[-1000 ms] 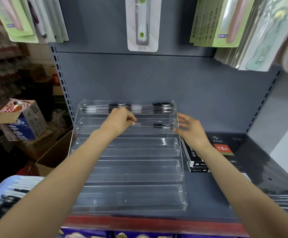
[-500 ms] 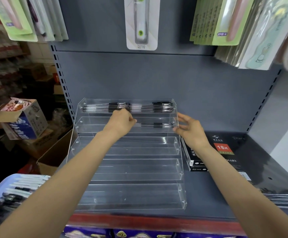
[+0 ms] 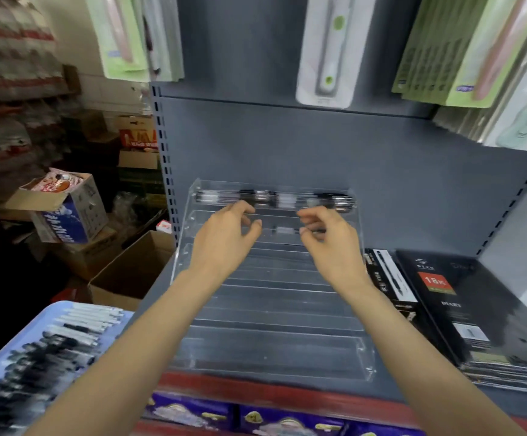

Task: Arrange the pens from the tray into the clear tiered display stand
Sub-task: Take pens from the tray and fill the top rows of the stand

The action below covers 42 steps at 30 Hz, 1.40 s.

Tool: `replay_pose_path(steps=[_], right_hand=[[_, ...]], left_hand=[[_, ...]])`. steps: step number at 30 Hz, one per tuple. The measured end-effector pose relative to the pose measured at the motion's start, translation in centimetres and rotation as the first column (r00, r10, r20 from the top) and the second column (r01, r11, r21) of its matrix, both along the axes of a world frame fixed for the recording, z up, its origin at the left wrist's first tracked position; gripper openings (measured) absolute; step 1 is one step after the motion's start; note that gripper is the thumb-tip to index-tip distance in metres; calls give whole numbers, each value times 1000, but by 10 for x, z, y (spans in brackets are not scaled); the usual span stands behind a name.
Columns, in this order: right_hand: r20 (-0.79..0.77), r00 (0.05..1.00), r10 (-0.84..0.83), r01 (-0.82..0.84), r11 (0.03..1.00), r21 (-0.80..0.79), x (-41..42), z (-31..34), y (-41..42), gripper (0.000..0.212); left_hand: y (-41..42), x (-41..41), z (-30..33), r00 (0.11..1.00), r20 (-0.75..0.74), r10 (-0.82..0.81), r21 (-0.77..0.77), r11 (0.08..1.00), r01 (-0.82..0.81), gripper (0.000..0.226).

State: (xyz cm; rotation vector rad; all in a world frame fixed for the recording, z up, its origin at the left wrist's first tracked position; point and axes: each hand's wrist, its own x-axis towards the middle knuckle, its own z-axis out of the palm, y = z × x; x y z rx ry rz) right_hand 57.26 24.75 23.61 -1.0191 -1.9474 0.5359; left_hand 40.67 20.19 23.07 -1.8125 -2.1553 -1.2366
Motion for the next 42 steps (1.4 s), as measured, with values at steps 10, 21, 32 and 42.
replay_pose_path(steps=[10,21,32,42], right_hand=[[135,933,334,-315,938,-146,-192,-41,-138,18],[428,709,561,-288,784,-549,-334,-185,-236,33],[686,590,426,-156,894,-421,-363,-264,-246,38],[778,455,433,-176,900,-398,-361,-261,-231,16]], left_hand=[[-167,-179,-55,971,129,201,-82,978,-192,16],[-298,-326,-201,942,156,297,-618,773,-141,22],[-318,-349,-278,992,105,64,-704,709,29,48],[-304,-362,-269,968,226,106,-602,797,53,21]])
